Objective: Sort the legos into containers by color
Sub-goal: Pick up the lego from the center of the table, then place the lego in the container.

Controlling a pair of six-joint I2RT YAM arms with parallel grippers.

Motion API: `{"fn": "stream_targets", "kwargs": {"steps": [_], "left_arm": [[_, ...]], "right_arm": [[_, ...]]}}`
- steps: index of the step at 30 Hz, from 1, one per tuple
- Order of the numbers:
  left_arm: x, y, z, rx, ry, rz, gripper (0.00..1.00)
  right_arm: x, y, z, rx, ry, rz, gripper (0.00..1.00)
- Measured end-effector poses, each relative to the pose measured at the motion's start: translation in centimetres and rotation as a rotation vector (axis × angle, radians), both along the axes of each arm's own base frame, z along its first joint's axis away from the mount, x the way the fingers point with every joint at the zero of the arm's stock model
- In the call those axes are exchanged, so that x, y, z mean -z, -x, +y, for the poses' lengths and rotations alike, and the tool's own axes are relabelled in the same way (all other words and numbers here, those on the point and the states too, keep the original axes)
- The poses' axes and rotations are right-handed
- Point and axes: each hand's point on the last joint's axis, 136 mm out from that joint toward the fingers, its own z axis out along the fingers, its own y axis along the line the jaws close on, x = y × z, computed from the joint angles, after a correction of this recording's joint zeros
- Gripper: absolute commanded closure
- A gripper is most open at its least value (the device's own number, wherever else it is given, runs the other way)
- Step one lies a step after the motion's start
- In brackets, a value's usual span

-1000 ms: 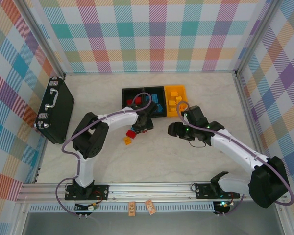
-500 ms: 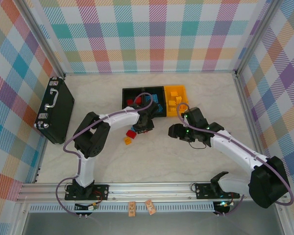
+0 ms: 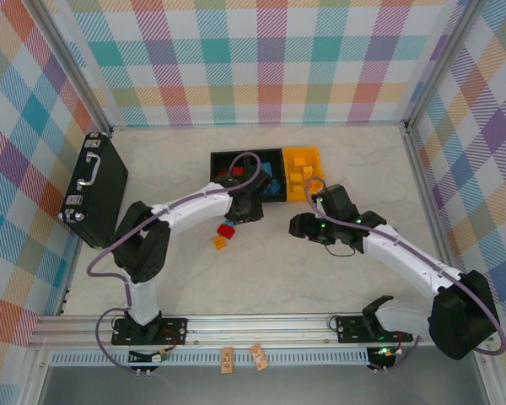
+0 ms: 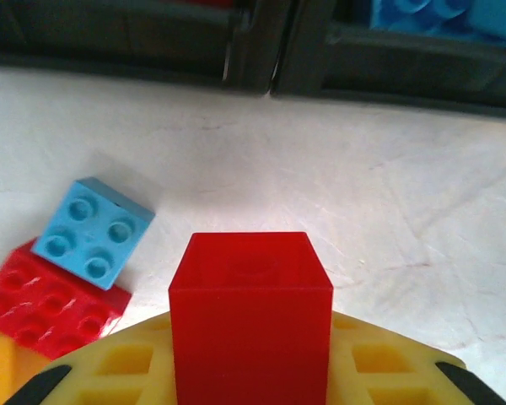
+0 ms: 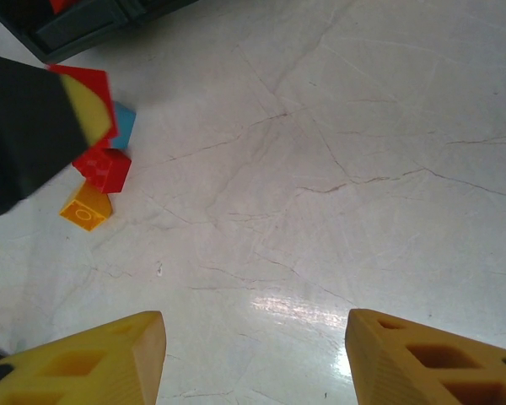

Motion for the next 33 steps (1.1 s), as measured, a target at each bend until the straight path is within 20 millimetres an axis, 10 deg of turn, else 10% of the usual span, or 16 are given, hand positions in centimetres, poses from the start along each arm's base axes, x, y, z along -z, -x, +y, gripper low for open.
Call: {"fn": "stream_targets", "kwargs": {"steps": [9,17,33], "left_arm": [[-3.5,-1.4,2.6,0.044,-0.049,-0.047,0.78],[-6.3,-8.0,5.3,-0.005,-0.065,-0.109,0.77],[-2.0,-18.2,7.0,-0.058,-0.133,-0.057,0.75]], "right_arm": [[-2.0,-2.7,2.5,-0.027,-0.052,-0.024,0.42],[-3.6,-4.9,4.4,-0.048,-0.084,-0.048,0.42],[-2.5,-5.5,5.0,-0.057,-0.069,-0.025,0.42]]}}
